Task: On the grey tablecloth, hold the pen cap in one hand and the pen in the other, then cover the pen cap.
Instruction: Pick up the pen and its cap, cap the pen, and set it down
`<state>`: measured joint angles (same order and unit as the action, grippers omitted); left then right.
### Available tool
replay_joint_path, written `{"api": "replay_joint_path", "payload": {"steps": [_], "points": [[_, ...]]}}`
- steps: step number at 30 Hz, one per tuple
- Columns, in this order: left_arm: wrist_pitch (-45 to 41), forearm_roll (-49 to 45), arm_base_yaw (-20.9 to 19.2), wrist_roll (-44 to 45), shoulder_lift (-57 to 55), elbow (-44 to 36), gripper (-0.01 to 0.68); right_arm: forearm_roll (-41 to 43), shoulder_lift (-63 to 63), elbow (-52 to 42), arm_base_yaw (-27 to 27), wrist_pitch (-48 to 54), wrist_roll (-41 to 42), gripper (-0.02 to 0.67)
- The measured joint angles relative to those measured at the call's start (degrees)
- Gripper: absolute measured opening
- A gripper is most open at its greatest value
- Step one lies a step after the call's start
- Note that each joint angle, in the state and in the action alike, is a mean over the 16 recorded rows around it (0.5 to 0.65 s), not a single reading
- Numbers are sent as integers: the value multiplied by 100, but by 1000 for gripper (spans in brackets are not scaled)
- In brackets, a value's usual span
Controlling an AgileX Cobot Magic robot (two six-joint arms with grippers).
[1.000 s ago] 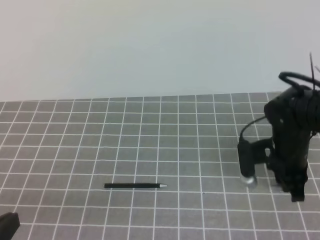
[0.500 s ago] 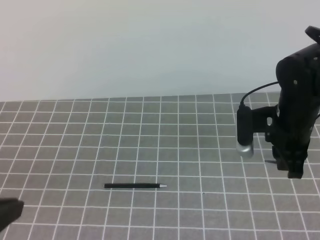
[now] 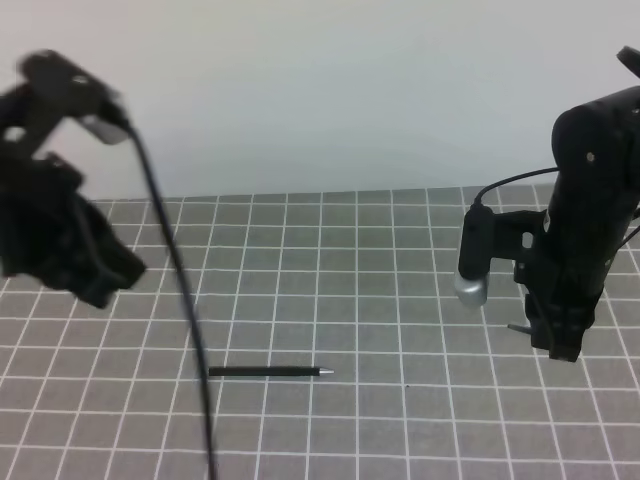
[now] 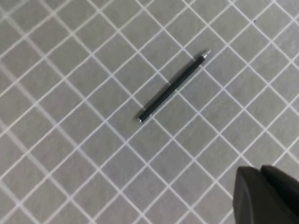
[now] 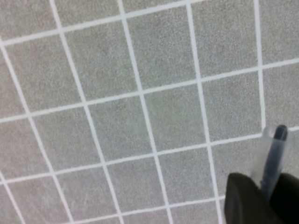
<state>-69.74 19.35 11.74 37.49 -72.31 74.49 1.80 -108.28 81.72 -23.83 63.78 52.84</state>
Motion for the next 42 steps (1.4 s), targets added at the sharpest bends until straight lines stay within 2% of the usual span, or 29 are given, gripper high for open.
{"api": "replay_joint_path", "payload": {"steps": [4,11,15,19,28,35,42], "points": [[98,-429,382,247,-703,309,105,19,0,0,0,27,-94,87],[425,-1211,1087,508,-1623,481,277,198,0,0,0,140,-222,87],[655,-1528,1325,623,-2071,494,359,411,0,0,0,215,-359,87],[843,-1604,1416,908,-2508,494,402,612,0,0,0,282,-474,87],[1078,-1665,1433,2134,-3337,494,412,853,0,0,0,319,-648,82],[1390,-1793,1385,2881,-3689,494,375,812,1,0,0,312,-654,82],[1674,-1628,1099,3145,-3838,494,327,766,3,0,0,302,-664,87]]}}
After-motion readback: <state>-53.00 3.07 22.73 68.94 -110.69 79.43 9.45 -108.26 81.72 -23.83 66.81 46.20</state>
